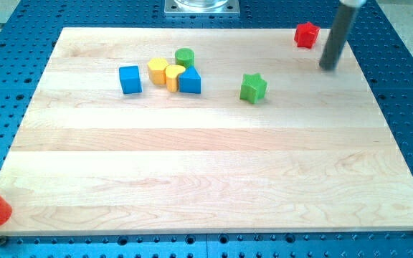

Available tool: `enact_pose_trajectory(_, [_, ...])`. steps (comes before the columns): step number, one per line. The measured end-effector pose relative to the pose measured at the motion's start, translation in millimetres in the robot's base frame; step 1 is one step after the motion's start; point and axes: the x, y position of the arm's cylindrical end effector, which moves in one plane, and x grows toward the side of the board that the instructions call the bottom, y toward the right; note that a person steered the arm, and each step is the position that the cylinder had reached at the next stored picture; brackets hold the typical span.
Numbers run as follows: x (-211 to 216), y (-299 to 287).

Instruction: Slide the green star to the bottom left of the red star

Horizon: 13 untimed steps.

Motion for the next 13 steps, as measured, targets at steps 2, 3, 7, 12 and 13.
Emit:
enact_pose_trajectory(2, [29,-127])
enact_pose_trajectory(3, [65,-143])
enact_pose_trajectory(7, [60,-167])
enact_pose_trajectory(12, [-102,-210])
enact_pose_trajectory(13, [-104,-159])
